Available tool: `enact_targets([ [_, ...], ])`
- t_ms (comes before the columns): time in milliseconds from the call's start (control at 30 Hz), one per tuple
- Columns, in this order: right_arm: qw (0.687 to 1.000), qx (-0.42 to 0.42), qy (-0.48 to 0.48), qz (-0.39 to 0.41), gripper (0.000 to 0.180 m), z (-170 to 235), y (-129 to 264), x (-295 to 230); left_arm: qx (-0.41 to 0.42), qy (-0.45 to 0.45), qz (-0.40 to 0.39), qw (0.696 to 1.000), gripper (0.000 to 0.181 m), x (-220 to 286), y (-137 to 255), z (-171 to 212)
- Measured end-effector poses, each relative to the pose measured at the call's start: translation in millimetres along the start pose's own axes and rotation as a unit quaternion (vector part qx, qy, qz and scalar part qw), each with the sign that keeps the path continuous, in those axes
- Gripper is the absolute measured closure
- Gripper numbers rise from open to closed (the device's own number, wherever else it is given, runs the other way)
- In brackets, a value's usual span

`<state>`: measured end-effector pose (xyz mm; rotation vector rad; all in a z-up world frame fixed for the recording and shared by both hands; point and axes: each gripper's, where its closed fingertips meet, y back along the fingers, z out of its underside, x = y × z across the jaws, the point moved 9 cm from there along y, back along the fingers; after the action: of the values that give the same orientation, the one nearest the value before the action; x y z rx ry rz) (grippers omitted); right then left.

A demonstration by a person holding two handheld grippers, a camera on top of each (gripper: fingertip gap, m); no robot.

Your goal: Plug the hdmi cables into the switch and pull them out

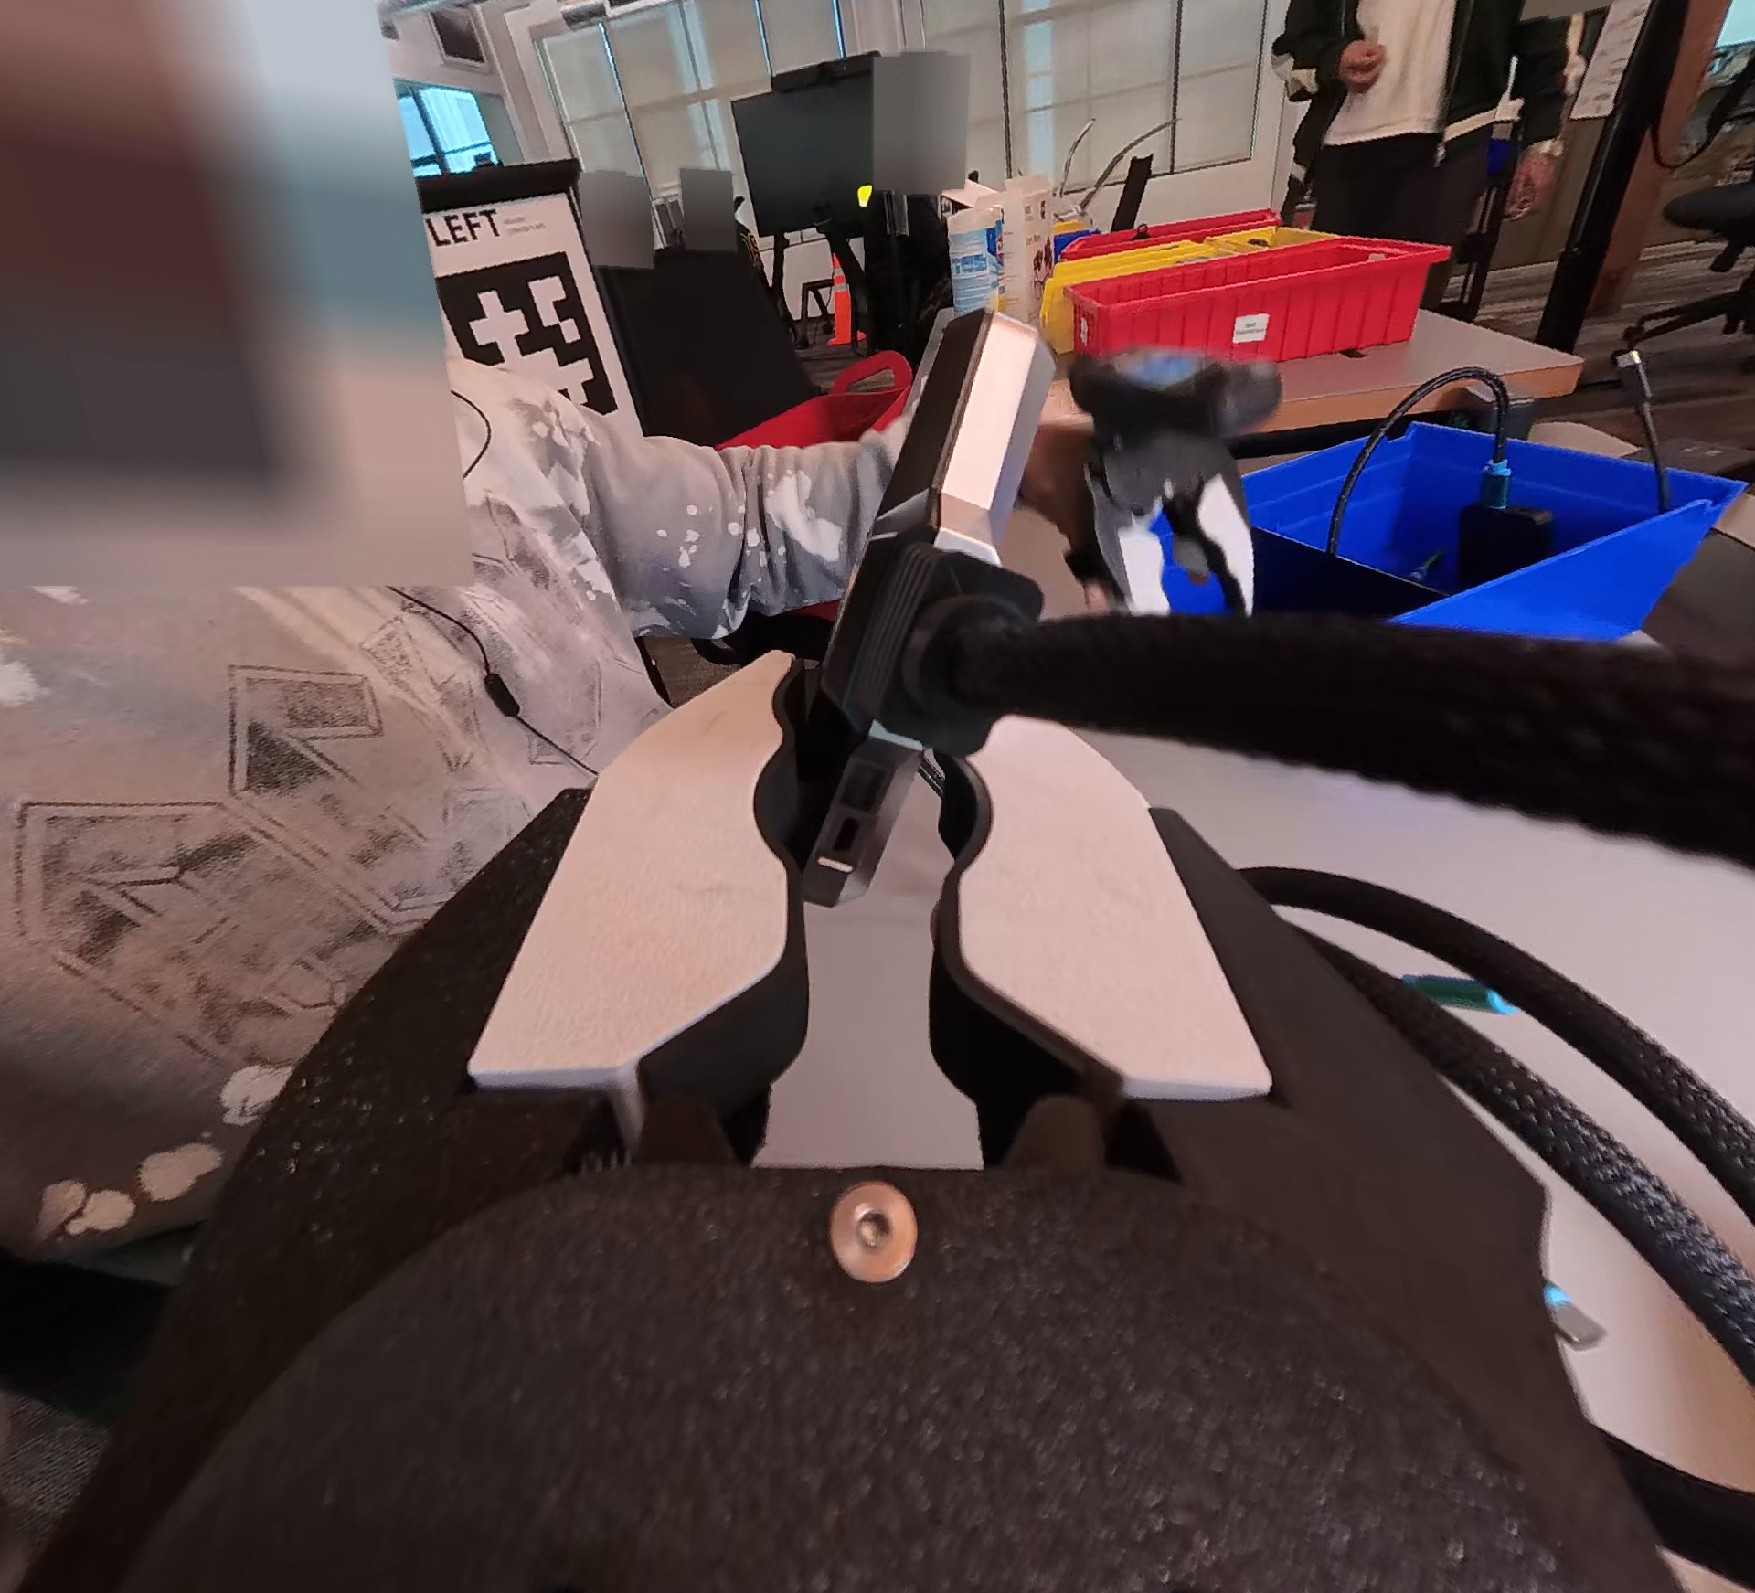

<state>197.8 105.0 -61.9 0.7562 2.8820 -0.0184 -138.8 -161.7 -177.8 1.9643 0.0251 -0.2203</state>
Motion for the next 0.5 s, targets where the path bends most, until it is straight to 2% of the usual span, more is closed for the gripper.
enact_targets([
  [33, 1.0, -0.001, 0.0, 0.001, 0.154, -0.3, -1.3, 0.8, -0.013, -0.011, -0.017, 1.0, 0.129, -2.9, -12.1, 2.9],
  [100, 1.0, -0.004, 0.001, 0.003, 0.154, -1.0, -4.2, 2.2, -0.02, -0.032, -0.027, 0.999, 0.148, -10.4, -26.2, 6.1],
  [167, 1.0, -0.003, 0.001, 0.004, 0.154, -1.6, -7.3, 4.0, -0.017, -0.025, -0.026, 0.999, 0.147, -21.1, -27.0, 4.2],
  [300, 1.0, 0.002, 0.0, 0.011, 0.154, -3.4, -15.0, 11.9, -0.006, -0.042, -0.104, 0.994, 0.153, -41.8, -25.0, -1.7],
  [367, 1.0, 0.007, -0.001, 0.02, 0.154, -4.7, -19.5, 18.6, 0.031, -0.009, -0.08, 0.996, 0.148, -43.9, -14.3, -10.0],
  [500, 0.999, 0.021, -0.012, 0.039, 0.153, -10.9, -31.2, 38.0, 0.18, 0.027, -0.004, 0.983, 0.143, -28.8, 23.6, -40.3],
])
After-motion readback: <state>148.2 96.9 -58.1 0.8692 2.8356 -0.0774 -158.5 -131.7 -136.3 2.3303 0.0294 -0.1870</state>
